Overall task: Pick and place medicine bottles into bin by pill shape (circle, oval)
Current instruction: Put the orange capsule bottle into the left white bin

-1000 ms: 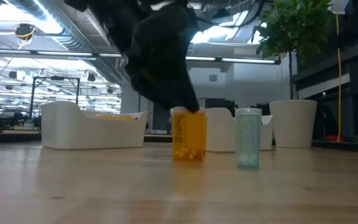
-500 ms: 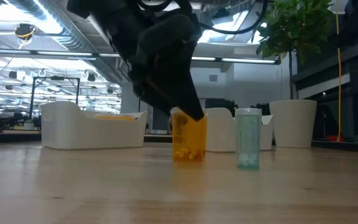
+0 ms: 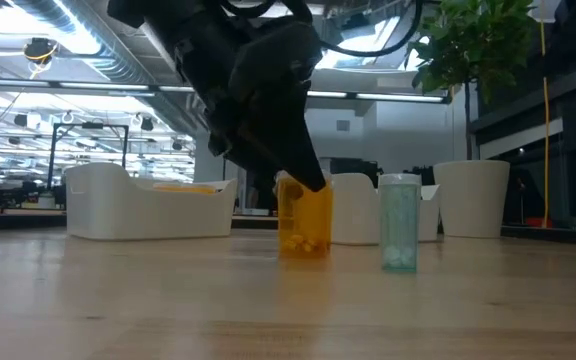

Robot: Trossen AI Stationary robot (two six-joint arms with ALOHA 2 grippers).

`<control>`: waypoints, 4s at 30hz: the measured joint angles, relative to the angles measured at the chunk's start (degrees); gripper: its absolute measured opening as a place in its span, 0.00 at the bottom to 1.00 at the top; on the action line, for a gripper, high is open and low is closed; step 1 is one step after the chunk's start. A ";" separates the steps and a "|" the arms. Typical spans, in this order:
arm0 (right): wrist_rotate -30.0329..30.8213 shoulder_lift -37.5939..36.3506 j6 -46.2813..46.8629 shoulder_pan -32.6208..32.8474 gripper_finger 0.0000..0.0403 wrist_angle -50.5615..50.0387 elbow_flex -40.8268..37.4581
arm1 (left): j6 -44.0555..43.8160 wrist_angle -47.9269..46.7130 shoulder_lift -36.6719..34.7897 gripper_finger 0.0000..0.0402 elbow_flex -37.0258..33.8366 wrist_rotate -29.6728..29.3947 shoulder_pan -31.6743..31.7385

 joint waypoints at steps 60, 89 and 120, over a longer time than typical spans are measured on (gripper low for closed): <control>-2.42 0.09 3.02 0.00 0.44 3.53 -2.91 | -14.54 -20.22 -41.83 0.49 -34.77 -8.48 12.41; -2.64 0.09 3.00 0.00 0.44 3.51 -2.91 | -8.32 -20.44 -41.78 0.69 -29.27 -8.35 12.38; -3.08 0.04 2.99 0.00 0.44 3.16 -2.93 | 13.92 2.36 -12.14 0.68 -4.74 1.61 3.87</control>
